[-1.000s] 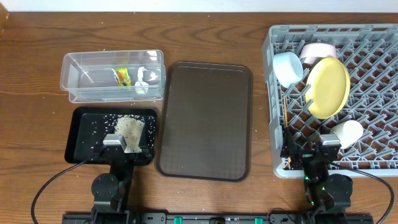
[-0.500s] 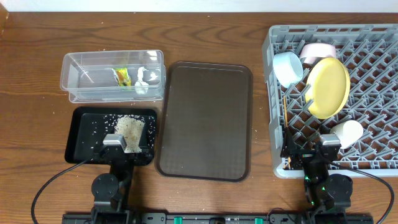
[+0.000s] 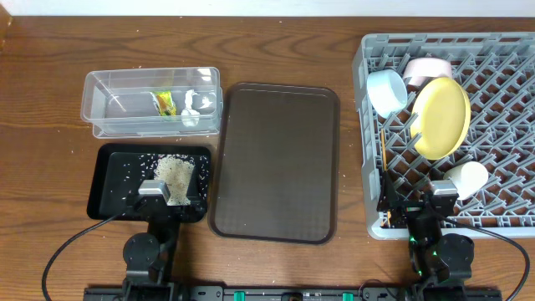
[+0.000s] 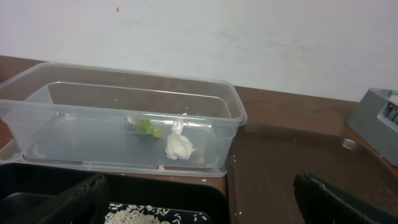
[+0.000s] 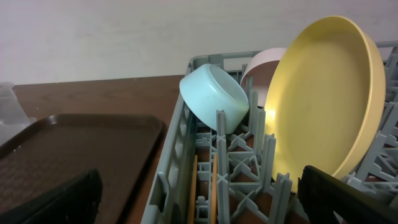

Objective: Sort waste into correct bins and load items into the dishwasher rack

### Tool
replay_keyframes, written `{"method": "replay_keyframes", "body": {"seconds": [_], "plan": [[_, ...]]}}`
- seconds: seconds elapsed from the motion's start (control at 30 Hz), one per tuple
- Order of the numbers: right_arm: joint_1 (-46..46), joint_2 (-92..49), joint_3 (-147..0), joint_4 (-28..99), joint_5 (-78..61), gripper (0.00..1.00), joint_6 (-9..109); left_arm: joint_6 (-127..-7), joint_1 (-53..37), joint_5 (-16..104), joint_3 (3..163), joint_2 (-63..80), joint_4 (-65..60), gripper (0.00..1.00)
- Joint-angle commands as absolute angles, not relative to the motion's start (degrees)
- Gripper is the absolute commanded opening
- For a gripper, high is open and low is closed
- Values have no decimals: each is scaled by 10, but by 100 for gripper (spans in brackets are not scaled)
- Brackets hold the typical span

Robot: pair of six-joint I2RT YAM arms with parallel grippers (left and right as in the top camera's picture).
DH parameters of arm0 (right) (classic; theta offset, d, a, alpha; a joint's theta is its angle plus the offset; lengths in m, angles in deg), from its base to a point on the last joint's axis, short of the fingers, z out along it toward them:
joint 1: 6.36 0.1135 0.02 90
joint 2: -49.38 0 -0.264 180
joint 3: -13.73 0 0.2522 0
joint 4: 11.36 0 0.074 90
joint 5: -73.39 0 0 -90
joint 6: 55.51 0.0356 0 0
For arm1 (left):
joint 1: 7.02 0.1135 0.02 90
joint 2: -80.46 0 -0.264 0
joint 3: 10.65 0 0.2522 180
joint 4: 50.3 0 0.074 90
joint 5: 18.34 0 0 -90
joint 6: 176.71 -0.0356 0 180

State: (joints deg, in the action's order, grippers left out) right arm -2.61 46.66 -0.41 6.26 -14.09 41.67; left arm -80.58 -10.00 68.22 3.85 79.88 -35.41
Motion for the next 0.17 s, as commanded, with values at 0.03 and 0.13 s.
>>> {"method": "replay_keyframes", "body": {"seconds": [0.03,0.13], "plan": [[-30,469,-3,65,-147,99,421,-811,-96,683,33,802,-327,97],[-30,469,-3,65,-147,99,421,-811,-96,683,33,802,-327,97]]}}
